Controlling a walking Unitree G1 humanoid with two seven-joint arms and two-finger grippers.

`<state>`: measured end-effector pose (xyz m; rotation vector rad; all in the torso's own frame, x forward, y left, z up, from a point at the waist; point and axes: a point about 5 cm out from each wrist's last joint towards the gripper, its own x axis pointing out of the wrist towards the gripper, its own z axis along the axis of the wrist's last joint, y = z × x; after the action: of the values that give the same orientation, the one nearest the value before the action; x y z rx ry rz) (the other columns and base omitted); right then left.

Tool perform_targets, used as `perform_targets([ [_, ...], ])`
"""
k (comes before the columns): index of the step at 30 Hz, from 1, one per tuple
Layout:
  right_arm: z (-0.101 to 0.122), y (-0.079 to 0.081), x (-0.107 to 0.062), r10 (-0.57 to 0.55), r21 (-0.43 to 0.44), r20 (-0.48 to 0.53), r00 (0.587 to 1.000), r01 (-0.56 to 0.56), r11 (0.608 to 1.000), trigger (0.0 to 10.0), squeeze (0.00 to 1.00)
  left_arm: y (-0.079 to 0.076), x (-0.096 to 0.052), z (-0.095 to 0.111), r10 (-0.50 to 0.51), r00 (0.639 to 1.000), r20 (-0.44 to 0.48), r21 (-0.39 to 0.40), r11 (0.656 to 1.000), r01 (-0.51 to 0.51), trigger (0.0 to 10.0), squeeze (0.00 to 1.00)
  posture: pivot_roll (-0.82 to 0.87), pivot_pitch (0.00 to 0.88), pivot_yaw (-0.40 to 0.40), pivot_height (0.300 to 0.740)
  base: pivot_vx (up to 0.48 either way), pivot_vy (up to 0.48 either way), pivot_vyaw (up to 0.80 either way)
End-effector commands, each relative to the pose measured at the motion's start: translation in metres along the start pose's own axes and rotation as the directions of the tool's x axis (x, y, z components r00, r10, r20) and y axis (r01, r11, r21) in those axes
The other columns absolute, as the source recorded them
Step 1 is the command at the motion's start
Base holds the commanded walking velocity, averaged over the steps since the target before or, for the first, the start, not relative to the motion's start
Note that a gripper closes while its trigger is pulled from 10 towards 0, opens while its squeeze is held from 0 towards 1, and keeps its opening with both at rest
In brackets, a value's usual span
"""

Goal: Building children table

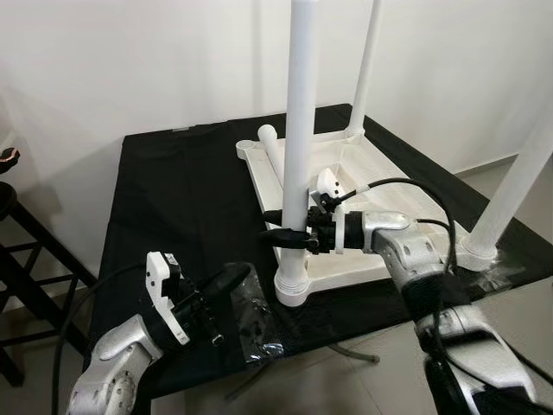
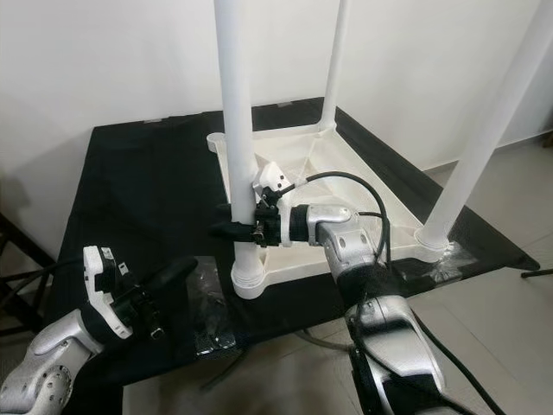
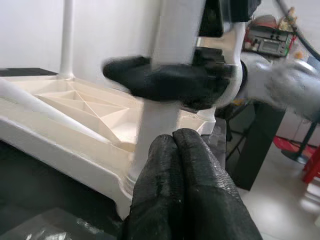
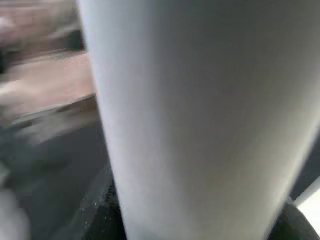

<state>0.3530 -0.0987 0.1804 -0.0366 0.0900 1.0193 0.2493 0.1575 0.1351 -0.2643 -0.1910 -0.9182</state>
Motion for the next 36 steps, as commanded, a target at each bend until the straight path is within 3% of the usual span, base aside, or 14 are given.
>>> perform_targets([
  [1, -0.024, -0.017, -0.016, -0.438, 0.112, -0.107, 0.893, 0.449, 0.887, 0.0, 0.00, -0.002, 0.000, 0.000, -0.007, 1.000, 0.006, 0.002, 1.000, 0.007, 10.0, 0.00, 0.01, 0.000, -0.026, 0.740, 0.000, 0.000, 0.00],
  [2, -0.043, 0.005, -0.024, -0.531, 0.123, -0.162, 0.832, 0.551, 0.825, 0.0, 0.00, -0.002, 0.000, 0.000, -0.007, 1.000, 0.006, 0.003, 1.000, 0.007, 10.0, 0.00, 0.01, 0.000, -0.026, 0.740, 0.000, 0.000, 0.00],
  [3, -0.057, 0.028, -0.028, -0.532, 0.126, -0.201, 0.822, 0.561, 0.818, 0.0, 0.00, -0.001, -0.001, 0.000, -0.006, 1.000, 0.006, 0.002, 1.000, 0.006, 10.0, 0.00, -0.02, 0.000, -0.009, 0.740, 0.000, 0.000, 0.00],
  [5, -0.064, 0.037, -0.033, -0.518, 0.111, -0.218, 0.827, 0.548, 0.829, 0.0, 0.00, -0.001, -0.001, -0.001, -0.007, 1.000, 0.005, 0.001, 1.000, 0.007, 10.0, 0.00, -0.03, 0.000, -0.007, 0.740, 0.000, 0.000, 0.00],
  [11, -0.063, 0.028, -0.037, -0.501, 0.042, -0.219, 0.838, 0.521, 0.853, 0.0, 0.00, 0.000, 0.001, -0.002, -0.025, 1.000, -0.010, 0.001, 1.000, 0.025, 10.0, 0.00, -0.01, 0.000, -0.024, 0.740, 0.000, 0.000, 0.00],
  [12, -0.060, 0.026, -0.035, -0.486, 0.024, -0.220, 0.846, 0.502, 0.864, 8.7, 0.00, 0.000, 0.001, -0.003, -0.021, 1.000, -0.009, 0.000, 1.000, 0.021, 10.0, 0.00, -0.01, 0.000, -0.017, 0.740, 0.000, 0.000, 0.00],
  [14, -0.060, 0.026, -0.035, -0.486, 0.024, -0.220, 0.846, 0.502, 0.864, 8.7, 0.00, 0.000, 0.001, -0.003, -0.021, 1.000, -0.009, 0.000, 1.000, 0.021, 10.0, 0.00, -0.01, 0.000, -0.017, 0.740, 0.000, 0.000, 0.00],
  [15, -0.051, 0.021, -0.030, -0.454, 0.005, -0.207, 0.867, 0.465, 0.885, 10.0, 0.25, 0.001, -0.001, -0.002, 0.000, 1.000, 0.004, 0.003, 1.000, 0.000, 10.0, 0.00, 0.00, 0.000, -0.016, 0.740, 0.000, 0.000, 0.00],
  [16, -0.045, 0.020, -0.027, -0.437, 0.011, -0.191, 0.879, 0.448, 0.894, 10.0, 1.00, 0.001, -0.001, -0.003, 0.004, 1.000, 0.005, 0.005, 1.000, -0.004, 10.0, 0.00, 0.00, 0.000, -0.015, 0.740, 0.000, 0.000, 0.00],
  [24, -0.019, 0.018, -0.020, -0.419, 0.006, -0.128, 0.899, 0.424, 0.906, 10.0, 1.00, 0.000, -0.001, -0.003, -0.004, 1.000, 0.001, 0.003, 1.000, 0.004, 10.0, 0.00, 0.00, 0.000, -0.010, 0.740, 0.000, 0.000, 0.00],
  [25, -0.010, 0.017, -0.018, -0.366, -0.014, -0.097, 0.926, 0.366, 0.930, 10.0, 0.81, 0.000, -0.001, -0.003, -0.006, 1.000, 0.000, 0.002, 1.000, 0.006, 10.0, 0.00, 0.01, 0.000, -0.008, 0.740, 0.000, 0.000, 0.00],
  [26, -0.004, 0.017, -0.016, -0.280, -0.021, -0.078, 0.957, 0.280, 0.960, 10.0, 0.08, 0.001, 0.000, -0.003, -0.006, 1.000, 0.001, 0.001, 1.000, 0.006, 10.0, 0.00, 0.01, 0.000, -0.012, 0.740, 0.000, 0.000, 0.00],
  [30, 0.000, 0.018, -0.020, -0.049, -0.093, -0.095, 0.994, 0.040, 0.995, 10.0, 0.00, 0.001, 0.001, -0.002, 0.000, 1.000, 0.008, 0.005, 1.000, 0.000, 10.0, 0.00, 0.02, 0.000, -0.010, 0.740, 0.000, 0.000, 0.00],
  [36, 0.000, 0.002, -0.027, 0.017, -0.129, -0.135, 0.991, -0.034, 0.991, 10.0, 0.00, 0.002, 0.002, -0.002, 0.002, 1.000, 0.008, 0.008, 1.000, -0.002, 10.0, 0.00, 0.02, 0.000, -0.012, 0.740, 0.000, 0.000, 0.00],
])
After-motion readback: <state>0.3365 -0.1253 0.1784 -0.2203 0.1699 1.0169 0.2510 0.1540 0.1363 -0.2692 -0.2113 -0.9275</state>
